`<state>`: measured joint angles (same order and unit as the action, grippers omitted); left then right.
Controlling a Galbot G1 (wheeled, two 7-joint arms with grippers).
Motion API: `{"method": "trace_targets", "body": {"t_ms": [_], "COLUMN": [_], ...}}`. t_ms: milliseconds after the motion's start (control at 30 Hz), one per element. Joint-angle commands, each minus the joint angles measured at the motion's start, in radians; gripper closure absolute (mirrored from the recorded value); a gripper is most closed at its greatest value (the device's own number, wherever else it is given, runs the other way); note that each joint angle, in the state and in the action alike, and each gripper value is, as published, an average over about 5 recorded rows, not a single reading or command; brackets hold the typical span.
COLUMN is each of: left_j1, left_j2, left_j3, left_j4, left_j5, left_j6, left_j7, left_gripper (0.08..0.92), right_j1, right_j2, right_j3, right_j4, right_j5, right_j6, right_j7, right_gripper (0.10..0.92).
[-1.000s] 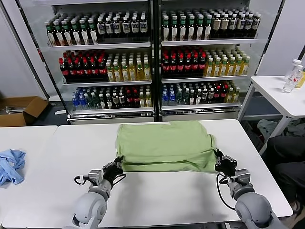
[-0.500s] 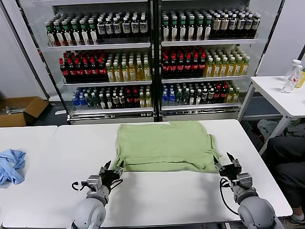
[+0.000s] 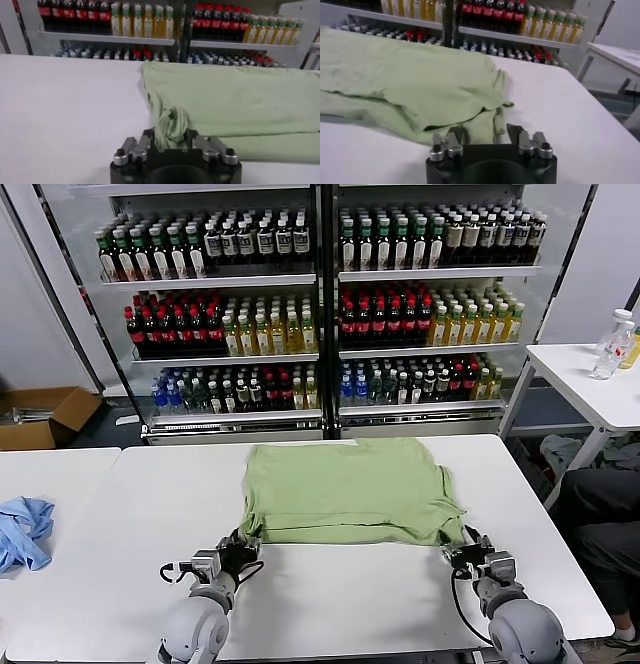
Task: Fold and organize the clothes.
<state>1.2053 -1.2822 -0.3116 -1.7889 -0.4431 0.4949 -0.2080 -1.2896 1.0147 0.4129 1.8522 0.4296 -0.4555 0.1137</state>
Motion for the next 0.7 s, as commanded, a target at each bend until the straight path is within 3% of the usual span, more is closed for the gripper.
{"method": "trace_targets", "body": {"t_ms": [33,267,367,700], "left_j1": [0.032,0.088,0.143,0.405], "left_j2": [-0.001,0.007,0.019,0.047], "left_j3": [0.0,-0.028,-0.049,-0.116], "left_j4": [-0.036,-0.086,-0.147,-0.418], "left_j5": [-0.091,-0.158,-0.173,-0.125], "left_j6": [0.041,0.045,0.045,0.04], "left_j7": [0.023,0.025,0.019,0.012], "left_gripper": [0.65,0.853,0.9,0.904], "right_j1": [-0.004,-0.072,-0.149,-0.515], "right_j2": [-0.006,-0.043,-0.052,0.006], "right_j3": [-0.004,0.046,0.09,0.262], "right_j4": [-0.004,0.046,0.106,0.35], "right_j5": [0.02,0.043,0.048,-0.002], "right_j6": [0.007,0.038,0.049,0.113], "right_j7": [-0.012,-0.029,-0.035,-0.061], "right_gripper": [0.65,0.84,0.901,0.913]}}
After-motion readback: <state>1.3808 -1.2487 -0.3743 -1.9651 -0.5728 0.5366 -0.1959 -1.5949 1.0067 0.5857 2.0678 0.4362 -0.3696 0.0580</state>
